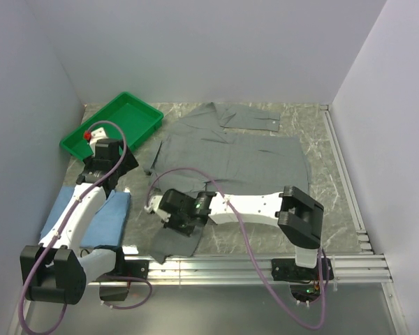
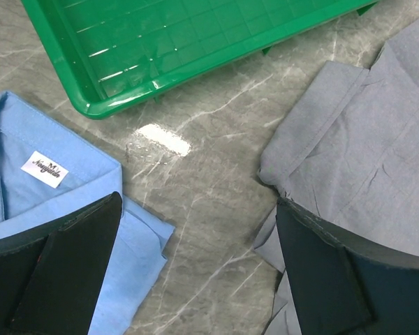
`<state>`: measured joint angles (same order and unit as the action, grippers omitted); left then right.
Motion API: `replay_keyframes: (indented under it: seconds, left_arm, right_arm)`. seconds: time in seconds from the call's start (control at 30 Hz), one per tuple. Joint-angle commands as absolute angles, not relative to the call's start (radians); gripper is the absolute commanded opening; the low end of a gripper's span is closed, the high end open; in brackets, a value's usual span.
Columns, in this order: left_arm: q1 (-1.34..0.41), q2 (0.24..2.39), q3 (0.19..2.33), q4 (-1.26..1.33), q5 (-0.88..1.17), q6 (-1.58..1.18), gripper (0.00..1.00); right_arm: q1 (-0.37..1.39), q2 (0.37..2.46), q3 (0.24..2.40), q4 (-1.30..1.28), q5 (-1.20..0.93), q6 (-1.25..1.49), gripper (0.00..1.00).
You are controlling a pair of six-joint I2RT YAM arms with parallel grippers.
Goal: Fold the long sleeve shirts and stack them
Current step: Fold the shirt
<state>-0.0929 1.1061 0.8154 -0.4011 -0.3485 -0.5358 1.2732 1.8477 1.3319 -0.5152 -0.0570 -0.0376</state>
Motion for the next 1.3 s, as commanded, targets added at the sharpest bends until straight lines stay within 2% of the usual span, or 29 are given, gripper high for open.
replay_keyframes:
  seconds: [0.0,0.27,0.3,0.33,0.37,0.4,0.47,0.57,0.7,0.83,0.9,1.17,1.27]
  left_arm:
    - [-0.089,1.101,0.836,-0.371,-0.331,-0.537,0.98]
    - [-0.089,1.106,0.836,-0.37,-0.316,-0.534,0.98]
    - [-0.089,1.106,0.835,-0.368,-0.314,-0.532,0.98]
    - [-0.089,1.104,0.833,-0.37,-0.311,-0.532,0.98]
    - [-0.089,1.106,0.833,-0.368,-0.31,-0.531,0.98]
    - [-0.089,1.108,0.833,-0.367,-0.307,-0.531,0.98]
    - [-0.089,1.114,0.836,-0.368,-0.299,-0.529,0.98]
    - [-0.089,1.124,0.836,-0.371,-0.281,-0.528,0.98]
    - [-0.089,1.153,0.842,-0.374,-0.25,-0.526,0.98]
    - [-0.089,1.18,0.857,-0.391,-0.25,-0.531,0.98]
    - [-0.089,1.183,0.856,-0.396,-0.255,-0.531,0.98]
    - [-0.089,1.175,0.856,-0.396,-0.259,-0.534,0.98]
    - [-0.087,1.177,0.856,-0.399,-0.262,-0.534,0.98]
  right_arm:
    - [1.175,1.752,1.302,-0.451,-0.002,-0.002,0.0]
    - [0.814,1.674,1.284,-0.446,-0.002,0.136,0.0]
    - [0.79,1.672,1.29,-0.449,0.032,0.182,0.13]
    - [0.772,1.669,1.304,-0.454,0.049,0.205,0.22]
    - [0.744,1.664,1.31,-0.46,0.073,0.254,0.38]
    - [0.735,1.664,1.315,-0.466,0.125,0.276,0.45]
    - [0.723,1.661,1.334,-0.495,0.165,0.332,0.53]
    - [0.723,1.651,1.345,-0.505,0.241,0.35,0.56]
    - [0.807,1.612,1.322,-0.434,0.158,0.174,0.58]
    - [1.018,1.666,1.356,-0.425,0.254,0.009,0.67]
    - [1.07,1.718,1.373,-0.429,0.297,-0.07,0.7]
    - [1.241,1.879,1.47,-0.502,0.393,-0.172,0.71]
    - [1.267,1.931,1.462,-0.502,0.491,-0.193,0.71]
